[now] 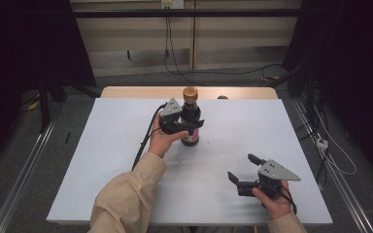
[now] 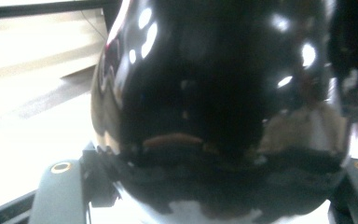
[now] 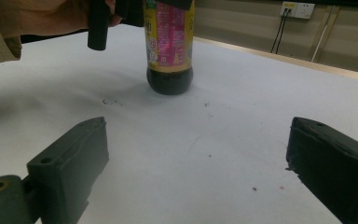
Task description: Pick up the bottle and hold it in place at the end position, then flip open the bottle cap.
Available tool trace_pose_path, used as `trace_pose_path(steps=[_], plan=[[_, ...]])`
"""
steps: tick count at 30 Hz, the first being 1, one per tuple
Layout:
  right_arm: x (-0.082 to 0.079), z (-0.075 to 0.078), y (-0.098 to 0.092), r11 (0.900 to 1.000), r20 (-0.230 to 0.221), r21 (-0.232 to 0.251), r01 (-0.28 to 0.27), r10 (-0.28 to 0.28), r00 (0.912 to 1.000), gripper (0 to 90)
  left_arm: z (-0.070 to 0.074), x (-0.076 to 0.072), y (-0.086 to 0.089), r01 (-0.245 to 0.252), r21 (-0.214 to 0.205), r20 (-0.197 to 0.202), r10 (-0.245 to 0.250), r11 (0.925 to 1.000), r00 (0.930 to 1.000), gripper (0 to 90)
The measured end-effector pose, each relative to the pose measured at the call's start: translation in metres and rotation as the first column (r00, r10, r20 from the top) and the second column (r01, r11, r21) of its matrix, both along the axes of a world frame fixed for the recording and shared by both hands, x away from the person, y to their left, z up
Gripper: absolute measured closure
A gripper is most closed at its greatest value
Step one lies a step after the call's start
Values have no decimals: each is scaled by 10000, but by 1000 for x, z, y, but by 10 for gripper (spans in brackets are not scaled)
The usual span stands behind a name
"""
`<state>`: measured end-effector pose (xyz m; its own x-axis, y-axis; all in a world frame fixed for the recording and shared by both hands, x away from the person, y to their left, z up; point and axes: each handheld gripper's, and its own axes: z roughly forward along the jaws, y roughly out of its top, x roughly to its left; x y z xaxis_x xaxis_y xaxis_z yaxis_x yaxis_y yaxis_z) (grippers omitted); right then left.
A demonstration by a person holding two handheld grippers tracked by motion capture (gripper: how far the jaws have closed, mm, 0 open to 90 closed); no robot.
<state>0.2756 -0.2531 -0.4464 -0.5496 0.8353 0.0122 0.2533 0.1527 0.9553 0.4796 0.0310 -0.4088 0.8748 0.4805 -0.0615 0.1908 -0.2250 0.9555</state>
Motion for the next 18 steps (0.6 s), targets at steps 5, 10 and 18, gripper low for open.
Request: trace_pose_path(steps=[5,10,18], plan=[[7,1,2,10000,-113,92,32,-31,9999,51,0,-2,-1,-115,95,32,114,9999,9999,291],[15,3,3,9999,-448,126,115,-109,9989,45,-2,-3,-1,-281,-38,24,281,9996,9996,292],[19,9,4,9994,-736,165,300,-287,9969,41,-2,-4,-2,-342,-37,-71,341,9994,9994,292]])
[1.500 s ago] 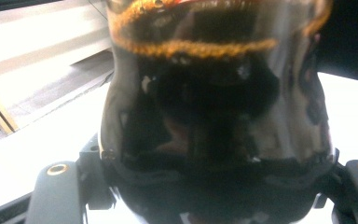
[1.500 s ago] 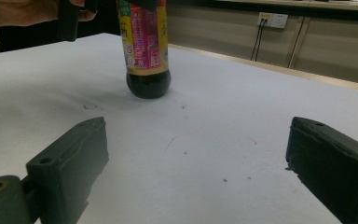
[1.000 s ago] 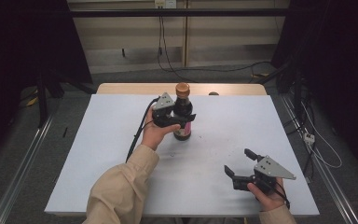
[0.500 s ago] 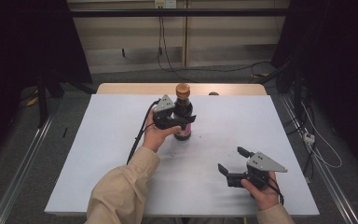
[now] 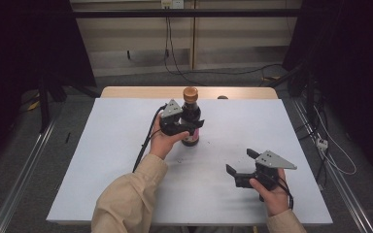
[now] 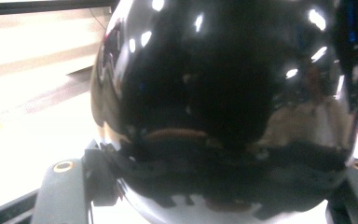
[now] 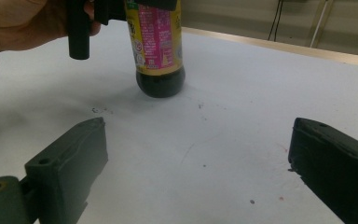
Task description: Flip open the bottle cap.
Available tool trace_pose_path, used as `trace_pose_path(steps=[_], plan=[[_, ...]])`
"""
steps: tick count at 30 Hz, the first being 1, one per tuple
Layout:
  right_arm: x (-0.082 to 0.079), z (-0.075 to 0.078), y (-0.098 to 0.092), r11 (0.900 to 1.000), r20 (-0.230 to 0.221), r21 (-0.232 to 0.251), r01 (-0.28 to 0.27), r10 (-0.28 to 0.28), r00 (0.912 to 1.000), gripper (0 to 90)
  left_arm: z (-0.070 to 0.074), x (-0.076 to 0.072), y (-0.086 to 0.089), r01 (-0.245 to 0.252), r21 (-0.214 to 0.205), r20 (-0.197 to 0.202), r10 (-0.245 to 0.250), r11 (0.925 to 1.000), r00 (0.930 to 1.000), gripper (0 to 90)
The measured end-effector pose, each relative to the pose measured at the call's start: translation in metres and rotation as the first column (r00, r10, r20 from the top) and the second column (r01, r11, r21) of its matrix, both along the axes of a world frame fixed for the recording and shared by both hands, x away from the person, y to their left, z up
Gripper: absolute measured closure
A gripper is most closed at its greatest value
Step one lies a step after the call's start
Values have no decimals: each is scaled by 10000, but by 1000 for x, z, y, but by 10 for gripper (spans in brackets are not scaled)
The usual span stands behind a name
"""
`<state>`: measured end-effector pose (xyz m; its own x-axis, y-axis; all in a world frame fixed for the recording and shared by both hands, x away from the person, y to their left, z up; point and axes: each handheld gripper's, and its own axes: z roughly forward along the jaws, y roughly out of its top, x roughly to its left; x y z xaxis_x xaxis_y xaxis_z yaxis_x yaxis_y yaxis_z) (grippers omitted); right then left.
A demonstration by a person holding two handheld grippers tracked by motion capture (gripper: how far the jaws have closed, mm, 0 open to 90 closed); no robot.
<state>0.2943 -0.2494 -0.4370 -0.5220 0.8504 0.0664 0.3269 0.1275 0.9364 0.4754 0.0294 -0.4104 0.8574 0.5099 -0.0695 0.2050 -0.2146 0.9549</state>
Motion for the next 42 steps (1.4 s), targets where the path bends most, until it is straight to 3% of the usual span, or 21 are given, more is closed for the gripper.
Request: trace_pose_path(steps=[6,15,18,25,29,31,37,42], plan=[[4,6,6,9993,79,189,-329,327,9994,31,0,0,0,-26,77,-10,26,10000,10000,292],[21,18,17,9971,-256,593,-478,494,9984,55,0,-1,0,-121,18,-101,121,9999,9999,292],[27,23,20,9953,-378,918,-308,344,9987,58,0,-1,0,-90,52,-148,90,9999,9999,292],[42,38,22,9933,-720,1147,-121,205,9972,94,-2,-2,0,-192,-144,-216,188,9997,9996,292],[50,46,25,9937,-746,1089,-262,345,9966,166,-3,-1,0,-175,-153,-337,170,9997,9993,288],[53,51,26,9954,-844,938,-187,267,9961,269,-3,-1,0,-184,-157,-343,179,9997,9993,289],[64,62,28,9923,-604,1126,-514,585,9965,488,-2,-2,0,-185,-120,-320,182,9998,9993,290],[72,75,33,9938,-492,938,-592,640,9967,587,-2,-1,0,-180,-105,-292,177,9998,9994,290]])
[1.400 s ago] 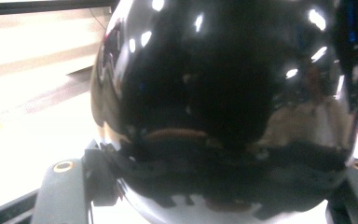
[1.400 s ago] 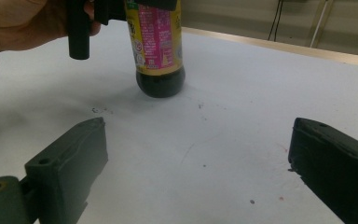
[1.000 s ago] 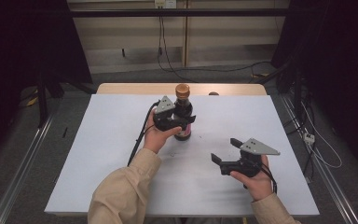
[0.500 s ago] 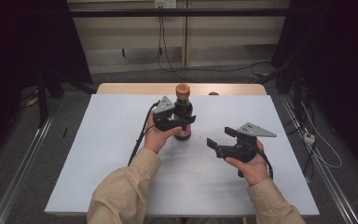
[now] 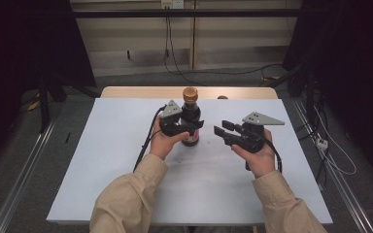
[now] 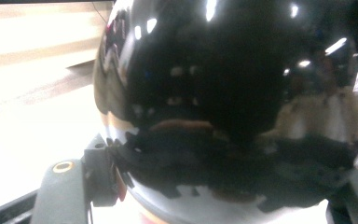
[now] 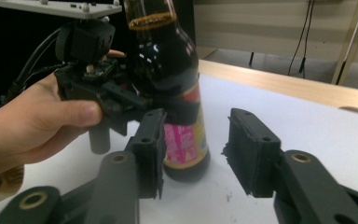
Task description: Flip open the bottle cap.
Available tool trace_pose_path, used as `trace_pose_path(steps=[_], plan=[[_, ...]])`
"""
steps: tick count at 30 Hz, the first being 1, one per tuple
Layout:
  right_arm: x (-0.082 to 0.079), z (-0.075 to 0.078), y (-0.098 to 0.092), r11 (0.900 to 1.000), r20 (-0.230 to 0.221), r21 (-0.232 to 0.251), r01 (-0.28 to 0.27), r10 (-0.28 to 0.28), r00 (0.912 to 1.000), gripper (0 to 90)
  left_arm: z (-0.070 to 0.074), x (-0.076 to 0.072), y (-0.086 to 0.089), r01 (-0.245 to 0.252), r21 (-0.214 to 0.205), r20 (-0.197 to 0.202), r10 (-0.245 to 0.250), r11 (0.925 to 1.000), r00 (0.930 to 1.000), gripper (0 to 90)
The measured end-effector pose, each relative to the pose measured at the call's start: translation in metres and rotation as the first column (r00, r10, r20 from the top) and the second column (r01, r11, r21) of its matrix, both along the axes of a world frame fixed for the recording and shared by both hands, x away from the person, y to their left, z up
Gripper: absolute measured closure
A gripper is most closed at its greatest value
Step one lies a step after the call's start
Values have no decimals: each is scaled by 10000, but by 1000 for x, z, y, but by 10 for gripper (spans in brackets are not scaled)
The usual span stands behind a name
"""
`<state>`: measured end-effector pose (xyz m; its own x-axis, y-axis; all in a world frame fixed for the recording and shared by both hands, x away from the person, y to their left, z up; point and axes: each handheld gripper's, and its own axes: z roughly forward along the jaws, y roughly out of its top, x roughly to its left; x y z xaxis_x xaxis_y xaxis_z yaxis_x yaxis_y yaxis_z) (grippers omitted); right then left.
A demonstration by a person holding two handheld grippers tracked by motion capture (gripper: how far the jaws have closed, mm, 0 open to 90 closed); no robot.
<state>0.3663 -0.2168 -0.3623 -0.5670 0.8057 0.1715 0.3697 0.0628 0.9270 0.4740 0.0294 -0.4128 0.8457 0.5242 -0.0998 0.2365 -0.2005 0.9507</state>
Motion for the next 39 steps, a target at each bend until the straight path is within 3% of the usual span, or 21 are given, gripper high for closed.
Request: trace_pose_path(steps=[4,10,19,39], plan=[[8,9,4,9999,-25,-163,-42,41,10000,642,0,-1,0,-46,37,40,46,10000,10000,291],[18,18,9,9998,-47,-39,-190,190,9998,772,0,-1,0,5,72,41,-5,10000,10000,292],[31,20,9,9992,-216,20,-390,390,9990,896,-1,-1,0,-37,6,63,37,10000,10000,293],[45,48,30,9891,353,-530,-1372,1392,9896,900,-2,-2,-1,-144,-161,65,145,9998,9999,294]])
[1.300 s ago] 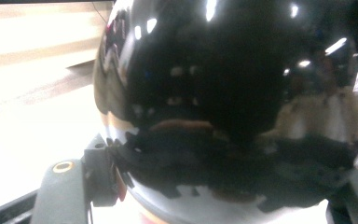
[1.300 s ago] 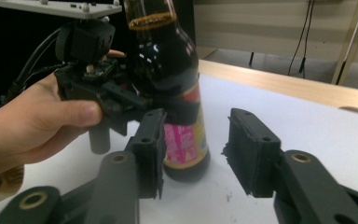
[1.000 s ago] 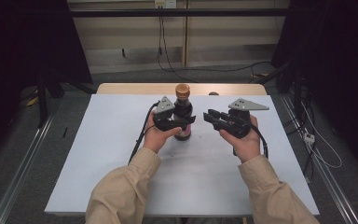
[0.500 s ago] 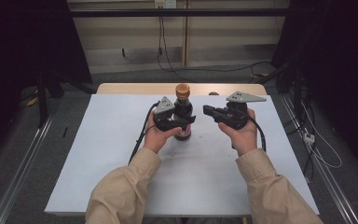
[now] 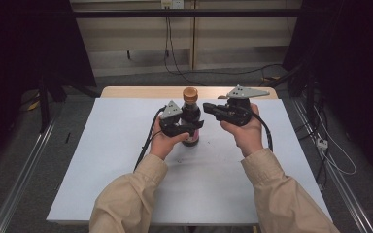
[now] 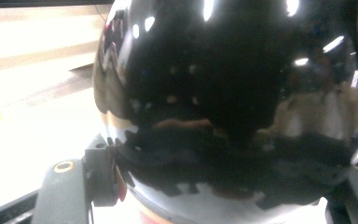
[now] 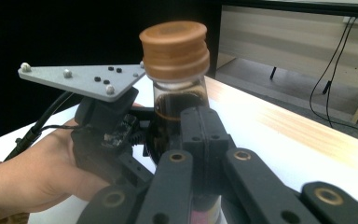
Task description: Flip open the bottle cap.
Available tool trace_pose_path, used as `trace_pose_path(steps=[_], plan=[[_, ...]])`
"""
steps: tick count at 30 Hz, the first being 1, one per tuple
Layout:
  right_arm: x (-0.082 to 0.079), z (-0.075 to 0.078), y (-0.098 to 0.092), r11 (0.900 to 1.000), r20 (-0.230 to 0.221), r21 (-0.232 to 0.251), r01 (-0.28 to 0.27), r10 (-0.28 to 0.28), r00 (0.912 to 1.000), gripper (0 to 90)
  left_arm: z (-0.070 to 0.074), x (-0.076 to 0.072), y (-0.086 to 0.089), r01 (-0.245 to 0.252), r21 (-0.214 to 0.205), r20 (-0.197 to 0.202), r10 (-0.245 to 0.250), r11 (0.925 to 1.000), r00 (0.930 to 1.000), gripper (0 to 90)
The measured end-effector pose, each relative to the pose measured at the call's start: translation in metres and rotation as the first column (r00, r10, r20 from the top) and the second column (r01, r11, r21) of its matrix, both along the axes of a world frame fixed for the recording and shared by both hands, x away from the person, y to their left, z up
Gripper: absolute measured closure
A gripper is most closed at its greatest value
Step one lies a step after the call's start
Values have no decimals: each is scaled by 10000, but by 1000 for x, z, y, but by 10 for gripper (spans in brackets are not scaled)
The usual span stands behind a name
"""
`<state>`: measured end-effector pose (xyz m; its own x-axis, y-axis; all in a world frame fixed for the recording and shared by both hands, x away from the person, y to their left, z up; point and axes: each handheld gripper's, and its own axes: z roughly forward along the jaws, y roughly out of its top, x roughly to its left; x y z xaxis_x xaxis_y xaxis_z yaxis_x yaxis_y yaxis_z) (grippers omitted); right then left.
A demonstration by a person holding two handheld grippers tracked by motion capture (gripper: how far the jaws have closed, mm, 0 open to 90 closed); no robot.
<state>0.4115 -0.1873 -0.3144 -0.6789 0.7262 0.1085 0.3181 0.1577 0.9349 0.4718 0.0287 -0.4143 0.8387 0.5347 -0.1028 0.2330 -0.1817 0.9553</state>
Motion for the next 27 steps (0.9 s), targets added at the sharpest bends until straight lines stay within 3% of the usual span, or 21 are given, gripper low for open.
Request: trace_pose_path(steps=[7,27], plan=[[5,10,3,10000,-21,-31,38,-38,10000,900,0,0,0,1,71,2,-1,10000,10000,296],[17,25,14,9974,166,-704,-153,165,9997,900,2,0,0,58,192,-29,-58,9998,10000,298]])
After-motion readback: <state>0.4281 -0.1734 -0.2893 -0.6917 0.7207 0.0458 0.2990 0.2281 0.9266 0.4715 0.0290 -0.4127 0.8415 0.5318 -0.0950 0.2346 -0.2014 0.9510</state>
